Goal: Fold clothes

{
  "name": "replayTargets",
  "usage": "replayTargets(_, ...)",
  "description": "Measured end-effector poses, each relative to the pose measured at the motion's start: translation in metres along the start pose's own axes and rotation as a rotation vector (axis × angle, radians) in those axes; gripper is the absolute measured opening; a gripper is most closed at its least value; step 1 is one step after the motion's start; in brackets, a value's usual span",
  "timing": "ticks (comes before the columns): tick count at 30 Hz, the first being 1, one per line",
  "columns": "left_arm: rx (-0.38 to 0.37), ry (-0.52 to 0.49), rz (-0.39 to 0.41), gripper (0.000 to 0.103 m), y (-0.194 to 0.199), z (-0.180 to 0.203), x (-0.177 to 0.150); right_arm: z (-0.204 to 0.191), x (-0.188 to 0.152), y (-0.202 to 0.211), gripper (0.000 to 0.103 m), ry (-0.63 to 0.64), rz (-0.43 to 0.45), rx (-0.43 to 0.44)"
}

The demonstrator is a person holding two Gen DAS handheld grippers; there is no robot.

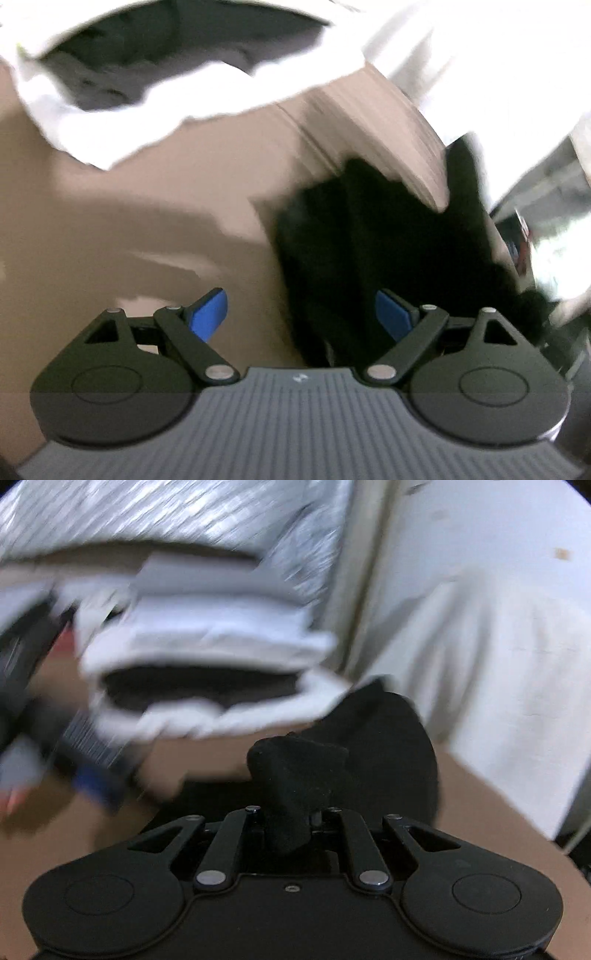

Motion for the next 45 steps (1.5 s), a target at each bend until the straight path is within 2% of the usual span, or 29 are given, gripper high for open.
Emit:
replayTargets(2, -0.009, 0.018, 0.016, 0.088, -0.003, 0.002, 0.007, -0.022, -0.018, -0.03, 0.013, 0.025, -0.083, 0.023)
replayTargets(4, -0.015, 0.021, 0.006, 0.088, -0.008, 0.005, 0.009, -0.03, -0.033, -0.046, 0.013, 0.038, -0.12, 0.001)
replayTargets(6, -0.011, 0.021, -0.007, 0.088, -0.01, 0.006, 0.008, -0.03, -0.034, -0.043, 0.013, 0.041, -0.097, -0.017)
replayTargets(9, -0.004, 0.022, -0.011, 0.088, -0.007, 0.007, 0.007, -0.013, -0.023, -0.028, 0.013, -0.037, -0.036, -0.002)
replayTargets(13, -0.071, 0.095, 0.061, 0.088, 0.005, 0.006, 0.012, 0.001, -0.017, -0.003, 0.016, -0.113, 0.052, 0.019)
replayTargets(15, -0.104, 0.118, 0.086, 0.088, 0.008, 0.007, 0.016, -0.002, -0.025, -0.008, 0.017, -0.123, 0.022, 0.05)
replayTargets(17, -0.122, 0.122, 0.1, 0.088, 0.01, 0.009, 0.018, -0.019, -0.035, -0.017, 0.019, -0.061, -0.013, 0.042)
replayTargets(20, -0.081, 0.085, 0.086, 0.088, 0.008, 0.012, 0.015, -0.037, -0.037, -0.014, 0.024, -0.052, -0.008, 0.051)
replayTargets(22, -0.053, 0.082, 0.105, 0.088, 0.009, 0.012, 0.015, -0.046, -0.035, -0.007, 0.03, -0.059, 0.012, 0.093)
replayTargets(25, -0.037, 0.042, 0.164, 0.088, 0.016, 0.017, 0.018, -0.054, -0.026, -0.01, 0.03, -0.019, 0.023, 0.118)
replayTargets(27, -0.043, -0.004, 0.174, 0.088, 0.019, 0.023, 0.018, -0.068, -0.033, -0.005, 0.03, 0.009, 0.0, 0.126)
replayTargets(31, -0.098, -0.089, 0.086, 0.088, 0.006, 0.038, 0.006, -0.068, -0.037, 0.006, 0.033, -0.036, -0.003, 0.263)
replayTargets(33, -0.06, -0.154, 0.05, 0.088, -0.006, 0.047, 0.001, -0.075, -0.039, 0.012, 0.037, -0.021, 0.001, 0.346)
replayTargets(34, -0.002, -0.186, 0.05, 0.088, -0.012, 0.05, -0.001, -0.078, -0.038, 0.016, 0.036, -0.008, 0.006, 0.374)
replayTargets(36, 0.187, -0.272, 0.092, 0.087, -0.023, 0.052, -0.003, -0.079, -0.035, 0.026, 0.036, 0.011, 0.024, 0.38)
replayTargets(38, 0.364, -0.377, 0.117, 0.088, -0.034, 0.052, -0.007, -0.062, -0.034, 0.036, 0.04, -0.052, 0.045, 0.36)
replayTargets(39, 0.426, -0.391, 0.121, 0.088, -0.036, 0.049, -0.007, -0.049, -0.034, 0.041, 0.046, -0.102, 0.057, 0.344)
replayTargets(40, 0.465, -0.387, 0.125, 0.088, -0.036, 0.046, -0.006, -0.037, -0.034, 0.046, 0.047, -0.151, 0.069, 0.328)
replayTargets(41, 0.455, -0.36, 0.14, 0.087, -0.031, 0.044, -0.003, -0.024, -0.034, 0.05, 0.048, -0.201, 0.081, 0.312)
replayTargets(45, 0.242, -0.241, 0.243, 0.088, 0.006, 0.043, 0.01, 0.034, -0.053, 0.067, 0.052, -0.406, 0.08, 0.225)
Point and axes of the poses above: each gripper's, at about its wrist camera, not at the fingertips, and y roughly against the way its jaws point, z to its right, x to its top, the point moved 5 cm from there along -y, roughly the way its jaws point, and after that the axes turned 9 degrees about x, right-handed, at the moved point
